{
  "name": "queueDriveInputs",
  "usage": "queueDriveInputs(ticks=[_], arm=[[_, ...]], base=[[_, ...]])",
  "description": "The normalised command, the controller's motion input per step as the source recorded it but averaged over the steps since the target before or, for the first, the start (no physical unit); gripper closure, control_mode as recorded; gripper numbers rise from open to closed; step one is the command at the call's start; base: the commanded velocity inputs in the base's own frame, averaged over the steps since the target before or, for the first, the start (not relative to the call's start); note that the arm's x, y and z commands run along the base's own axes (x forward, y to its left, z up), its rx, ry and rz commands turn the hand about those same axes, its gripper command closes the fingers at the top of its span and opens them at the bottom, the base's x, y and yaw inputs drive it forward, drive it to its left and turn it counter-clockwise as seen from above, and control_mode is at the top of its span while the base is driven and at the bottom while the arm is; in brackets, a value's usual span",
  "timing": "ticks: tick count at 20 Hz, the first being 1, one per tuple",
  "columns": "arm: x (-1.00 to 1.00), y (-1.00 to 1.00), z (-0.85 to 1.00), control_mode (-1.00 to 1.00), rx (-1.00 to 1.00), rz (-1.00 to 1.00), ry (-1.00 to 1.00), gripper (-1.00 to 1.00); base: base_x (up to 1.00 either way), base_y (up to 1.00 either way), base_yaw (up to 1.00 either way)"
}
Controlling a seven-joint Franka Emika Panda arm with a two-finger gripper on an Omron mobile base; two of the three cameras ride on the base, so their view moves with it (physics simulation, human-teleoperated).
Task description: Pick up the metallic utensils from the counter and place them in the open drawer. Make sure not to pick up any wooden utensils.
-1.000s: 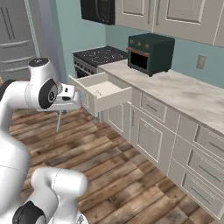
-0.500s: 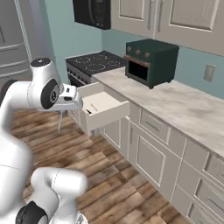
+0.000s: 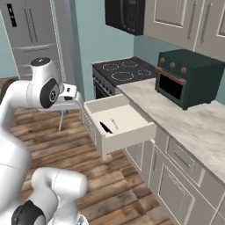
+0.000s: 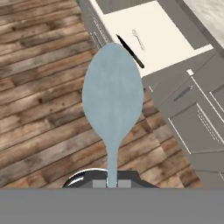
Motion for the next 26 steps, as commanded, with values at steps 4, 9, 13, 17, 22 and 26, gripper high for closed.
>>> queueDriveInputs(ticks=[4, 9, 13, 17, 22, 26], arm=[[0.0, 0.0, 0.0, 1.0, 0.0, 0.0, 0.0, 1.0], [0.0, 0.0, 0.0, 1.0, 0.0, 0.0, 0.0, 1.0], [0.0, 0.0, 0.0, 1.0, 0.0, 0.0, 0.0, 1.0], [0.0, 0.0, 0.0, 1.0, 0.0, 0.0, 0.0, 1.0], [0.0, 0.0, 0.0, 1.0, 0.0, 0.0, 0.0, 1.0], [0.0, 0.0, 0.0, 1.0, 0.0, 0.0, 0.0, 1.0]], base=[[0.58, -0.8, 0.41], [0.6, -0.73, 0.39], [0.94, -0.42, 0.26], [0.85, -0.16, 0.18], [0.38, -0.06, 0.07], [0.01, -0.07, 0.05]])
